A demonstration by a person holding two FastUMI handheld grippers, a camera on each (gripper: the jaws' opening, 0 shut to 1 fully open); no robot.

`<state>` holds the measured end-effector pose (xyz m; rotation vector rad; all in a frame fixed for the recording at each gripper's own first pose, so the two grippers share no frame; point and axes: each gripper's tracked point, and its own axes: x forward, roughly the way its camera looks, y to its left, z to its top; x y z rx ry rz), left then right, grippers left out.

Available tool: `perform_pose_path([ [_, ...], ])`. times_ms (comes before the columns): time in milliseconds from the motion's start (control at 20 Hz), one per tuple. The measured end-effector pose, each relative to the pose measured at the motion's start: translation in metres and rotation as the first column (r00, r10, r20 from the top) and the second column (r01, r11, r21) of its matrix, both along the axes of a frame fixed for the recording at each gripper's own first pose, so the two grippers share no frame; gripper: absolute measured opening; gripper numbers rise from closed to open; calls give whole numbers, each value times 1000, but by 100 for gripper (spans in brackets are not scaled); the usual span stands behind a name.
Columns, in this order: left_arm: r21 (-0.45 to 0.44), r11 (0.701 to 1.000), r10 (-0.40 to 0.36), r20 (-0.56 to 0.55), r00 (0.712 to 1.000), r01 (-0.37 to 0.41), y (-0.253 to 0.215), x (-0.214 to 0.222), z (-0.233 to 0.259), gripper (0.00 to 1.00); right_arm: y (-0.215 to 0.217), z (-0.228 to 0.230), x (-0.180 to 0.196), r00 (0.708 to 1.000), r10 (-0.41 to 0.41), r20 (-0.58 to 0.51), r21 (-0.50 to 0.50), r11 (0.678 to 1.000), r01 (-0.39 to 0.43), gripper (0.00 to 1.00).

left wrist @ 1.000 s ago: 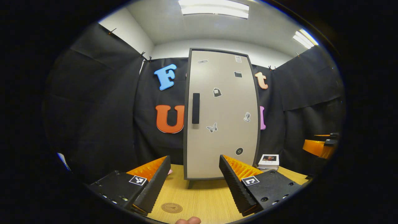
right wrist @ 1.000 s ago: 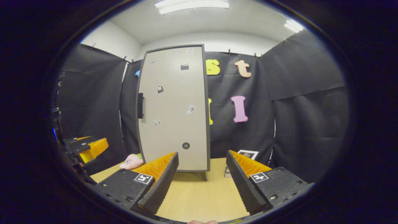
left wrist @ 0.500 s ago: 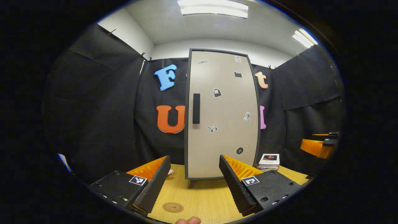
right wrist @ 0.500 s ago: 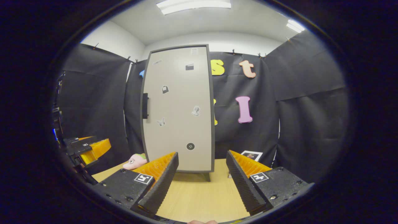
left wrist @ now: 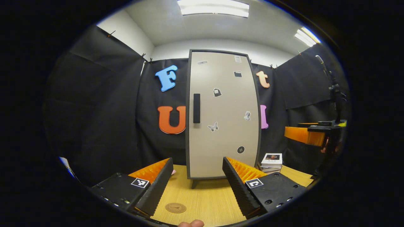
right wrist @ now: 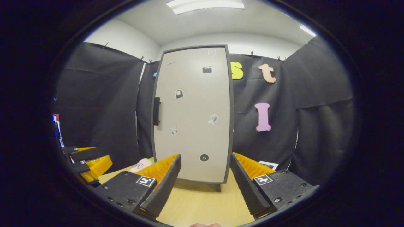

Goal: Open the cabinet door with the right hand, grasp the bottle in the cabinet with the left hand and place it on the coaster, then close the cabinet door with the right hand.

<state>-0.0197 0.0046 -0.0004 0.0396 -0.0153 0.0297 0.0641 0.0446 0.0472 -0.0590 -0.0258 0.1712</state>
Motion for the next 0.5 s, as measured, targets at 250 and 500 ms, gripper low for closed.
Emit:
perform_pose_path([
  [250,-5,1000,-6,-20,1000,6,-2,-10,-9,95,43,25,35,994,106,-2,-11,994,-106,99],
  [500,-16,1000,-10,-38,999,10,-2,-15,-15,95,87,40,72,982,187,-3,-4,982,-187,99],
])
